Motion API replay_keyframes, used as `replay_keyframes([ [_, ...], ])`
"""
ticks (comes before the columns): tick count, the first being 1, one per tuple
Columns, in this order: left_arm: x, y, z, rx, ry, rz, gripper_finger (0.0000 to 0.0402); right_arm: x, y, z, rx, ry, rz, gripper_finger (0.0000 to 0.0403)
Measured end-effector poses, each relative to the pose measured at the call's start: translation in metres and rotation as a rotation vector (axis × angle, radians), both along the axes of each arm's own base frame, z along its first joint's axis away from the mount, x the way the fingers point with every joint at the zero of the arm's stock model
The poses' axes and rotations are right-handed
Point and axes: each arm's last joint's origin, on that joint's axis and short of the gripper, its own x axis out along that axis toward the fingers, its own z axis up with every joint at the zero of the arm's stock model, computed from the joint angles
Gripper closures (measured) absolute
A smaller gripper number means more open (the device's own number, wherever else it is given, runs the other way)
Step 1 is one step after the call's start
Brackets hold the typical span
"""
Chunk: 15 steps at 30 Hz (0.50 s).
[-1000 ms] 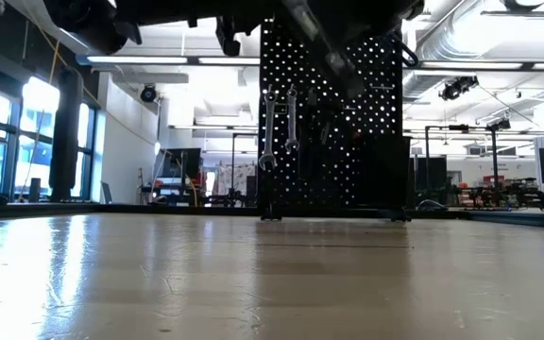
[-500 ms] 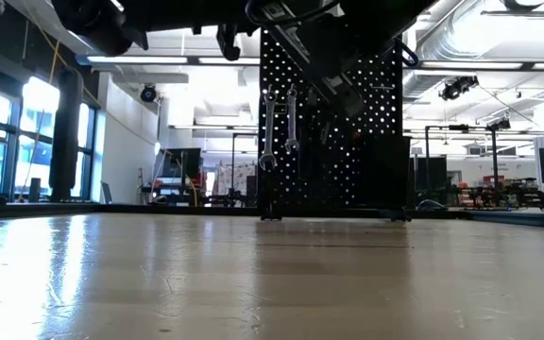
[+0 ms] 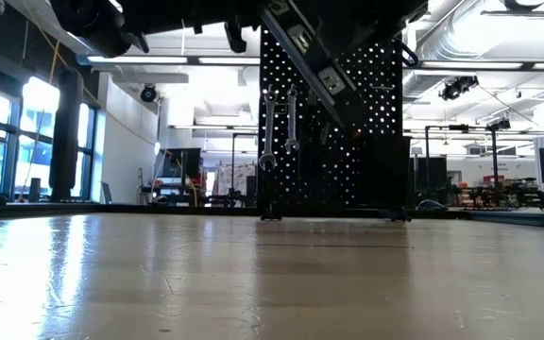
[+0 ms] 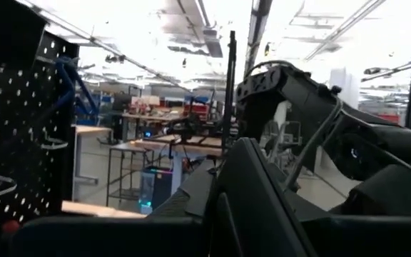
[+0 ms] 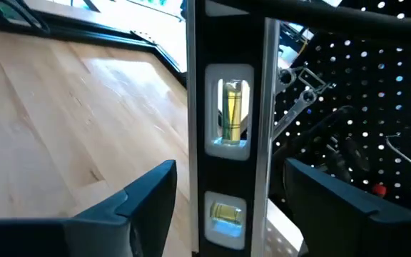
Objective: Hang tools onto peg board
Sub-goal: Put the black spirit level into the bottom black bin on the peg board
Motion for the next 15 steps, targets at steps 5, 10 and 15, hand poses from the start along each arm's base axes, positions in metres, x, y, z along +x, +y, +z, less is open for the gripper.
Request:
replay_keyframes([
  [5, 0.000, -0.001, 0.000, 0.026, 0.002, -0.033, 0.0361, -0.009, 0.007, 0.014, 0.036, -0.029, 0.039, 0.0150],
  [10, 0.001, -0.001, -0.002, 0.050, 0.026, -0.091, 0.0361, -0.024, 0.016, 0.034, 0.095, -0.060, 0.106, 0.0148],
  [15, 0.002, 0.002, -0.003, 0.075, 0.033, -0.220, 0.0361, -0.039, 0.016, 0.061, 0.257, -0.075, 0.224, 0.0147],
])
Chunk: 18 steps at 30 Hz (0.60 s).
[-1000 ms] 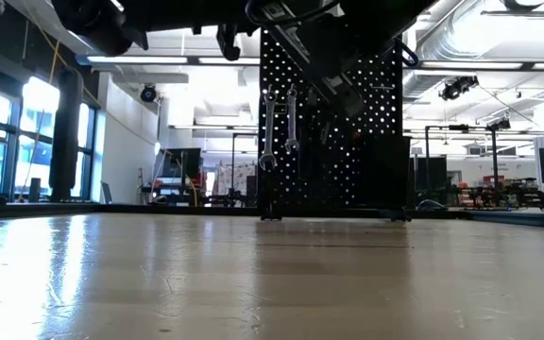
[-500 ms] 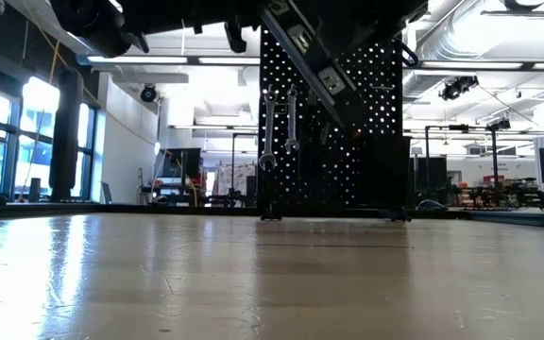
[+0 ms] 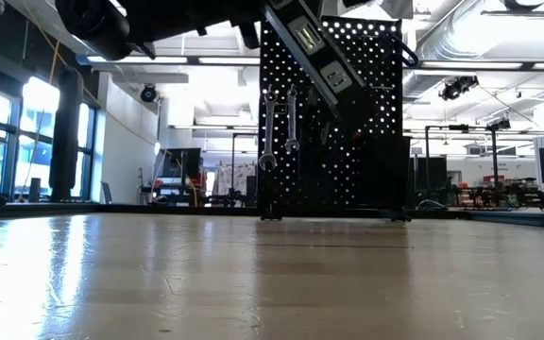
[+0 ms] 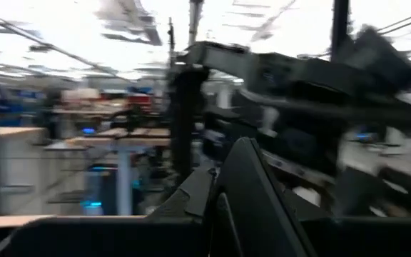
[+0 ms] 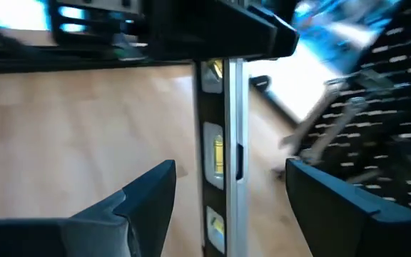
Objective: Hang tools onto peg board
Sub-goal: Put the black spirit level into the bottom black bin on the peg board
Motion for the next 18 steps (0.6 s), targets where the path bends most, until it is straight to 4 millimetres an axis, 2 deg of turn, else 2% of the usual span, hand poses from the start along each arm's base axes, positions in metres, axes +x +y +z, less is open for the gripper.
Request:
replay_keyframes([
  [4, 0.002, 0.006, 0.002, -0.027, 0.012, -0.120, 0.0361, -0.001, -0.006, 0.017, 0.117, 0.009, 0.141, 0.0147],
  [8, 0.013, 0.007, 0.011, -0.031, 0.073, -0.193, 0.0361, 0.011, -0.016, 0.025, 0.178, -0.029, 0.227, 0.0148],
  [12, 0.021, 0.000, 0.020, 0.018, 0.113, -0.202, 0.0361, 0.018, -0.030, 0.026, 0.231, -0.040, 0.215, 0.0159],
  [18, 0.025, -0.004, 0.025, 0.052, 0.134, -0.220, 0.0361, 0.019, -0.033, 0.026, 0.220, -0.038, 0.208, 0.0187],
])
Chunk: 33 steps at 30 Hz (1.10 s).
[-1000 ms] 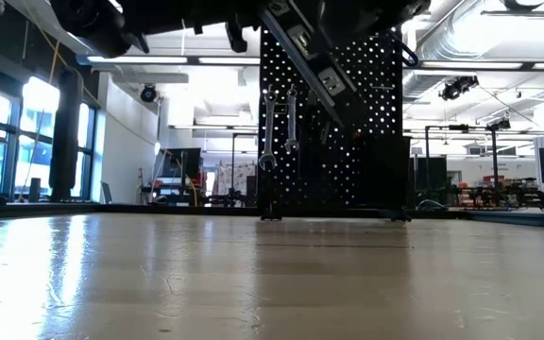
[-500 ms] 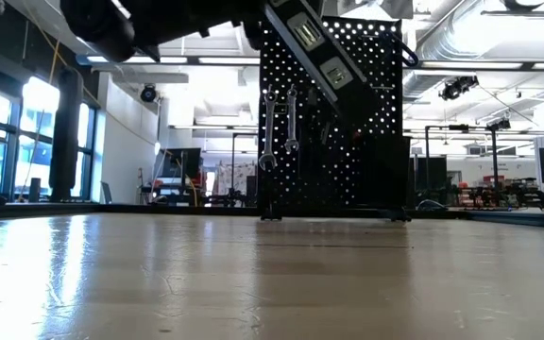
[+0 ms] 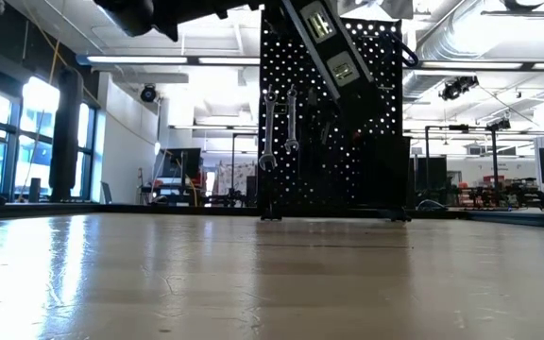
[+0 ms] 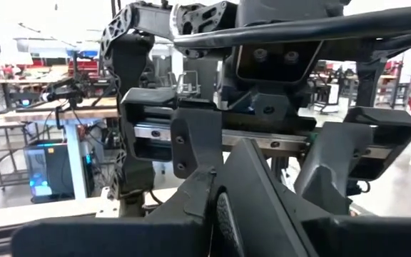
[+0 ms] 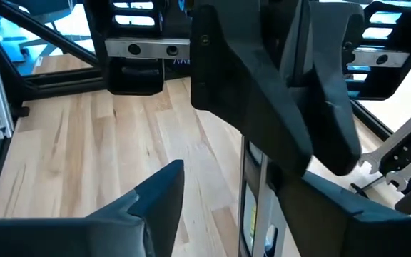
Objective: Hang tools onto peg board
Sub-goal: Put the black spirit level into the bottom black bin on the peg board
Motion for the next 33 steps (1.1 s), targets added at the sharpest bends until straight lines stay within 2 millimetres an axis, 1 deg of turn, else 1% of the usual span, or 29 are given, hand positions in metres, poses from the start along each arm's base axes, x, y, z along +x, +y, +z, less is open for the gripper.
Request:
replay_keyframes([
  [5, 0.001, 0.000, 0.004, 0.004, -0.016, -0.021, 0.0361, 0.001, -0.004, 0.000, 0.018, 0.003, -0.025, 0.0215],
  [8, 0.001, 0.000, 0.005, 0.008, -0.015, -0.019, 0.0361, 0.000, -0.005, -0.001, 0.017, 0.007, -0.032, 0.0224],
  [12, 0.000, 0.001, 0.006, 0.018, 0.007, -0.021, 0.0361, -0.007, -0.002, 0.002, -0.007, 0.024, -0.035, 0.0225],
  [15, -0.002, -0.001, 0.015, 0.028, -0.038, -0.036, 0.0362, -0.018, -0.001, 0.007, -0.034, 0.021, -0.058, 0.0225],
  [17, -0.003, -0.001, 0.017, 0.029, -0.037, -0.046, 0.0362, -0.024, -0.002, 0.010, -0.058, 0.029, -0.072, 0.0225],
  [20, -0.005, -0.003, 0.018, 0.037, -0.033, -0.063, 0.0362, -0.027, -0.001, 0.014, -0.063, 0.015, -0.075, 0.0225],
  [23, -0.005, -0.002, 0.019, 0.038, -0.042, -0.057, 0.0362, -0.026, -0.001, 0.014, -0.071, 0.016, -0.061, 0.0218],
  [29, -0.005, -0.002, 0.017, 0.044, -0.025, -0.049, 0.0362, -0.011, -0.003, 0.011, -0.033, -0.002, 0.012, 0.0189],
  [33, -0.005, -0.001, 0.016, 0.048, -0.017, -0.046, 0.0362, -0.004, -0.008, 0.010, -0.005, -0.008, 0.034, 0.0183],
])
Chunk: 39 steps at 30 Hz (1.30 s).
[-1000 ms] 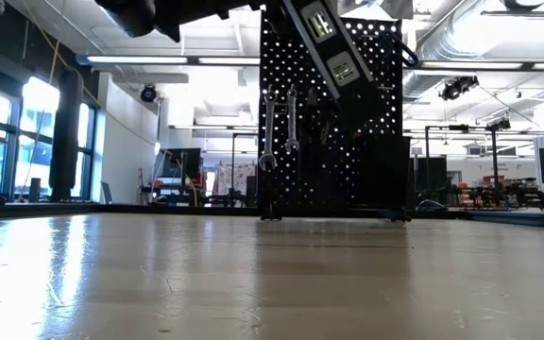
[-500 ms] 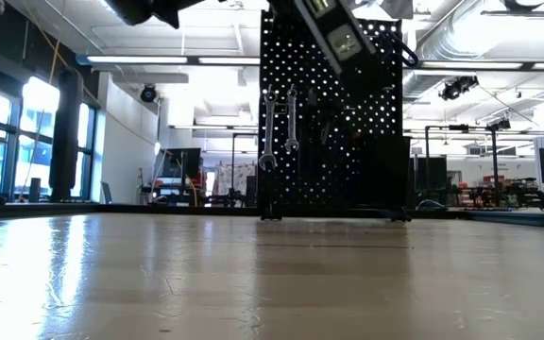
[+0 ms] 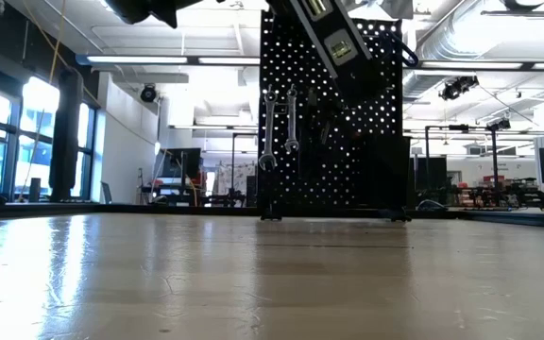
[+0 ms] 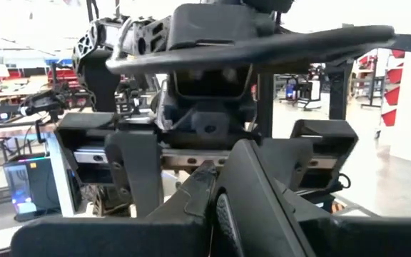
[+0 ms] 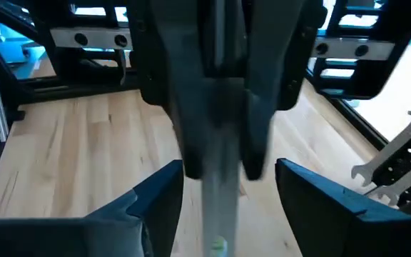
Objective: Hang tools onto peg board
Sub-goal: Put the black spirit level into the bottom black bin on the peg board
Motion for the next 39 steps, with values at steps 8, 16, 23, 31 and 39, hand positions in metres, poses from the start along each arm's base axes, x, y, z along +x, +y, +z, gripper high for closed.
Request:
replay_keyframes([
  [8, -0.001, -0.002, 0.002, 0.008, -0.024, 0.000, 0.0362, 0.007, -0.003, 0.009, -0.019, -0.089, 0.007, 0.0196],
  [16, -0.001, -0.006, 0.003, 0.032, -0.046, -0.004, 0.0362, 0.012, -0.010, 0.003, 0.022, -0.055, 0.017, 0.0287],
  [23, -0.001, -0.006, 0.003, 0.029, -0.046, -0.004, 0.0362, 0.017, -0.009, -0.003, -0.006, -0.037, 0.023, 0.0339],
  [31, -0.001, -0.006, 0.005, 0.008, -0.049, -0.011, 0.0296, 0.014, -0.006, -0.004, -0.074, -0.026, -0.001, 0.0355],
  [39, -0.007, -0.004, 0.015, 0.020, -0.065, -0.003, 0.0258, -0.004, 0.003, 0.003, -0.117, -0.008, -0.056, 0.0355],
])
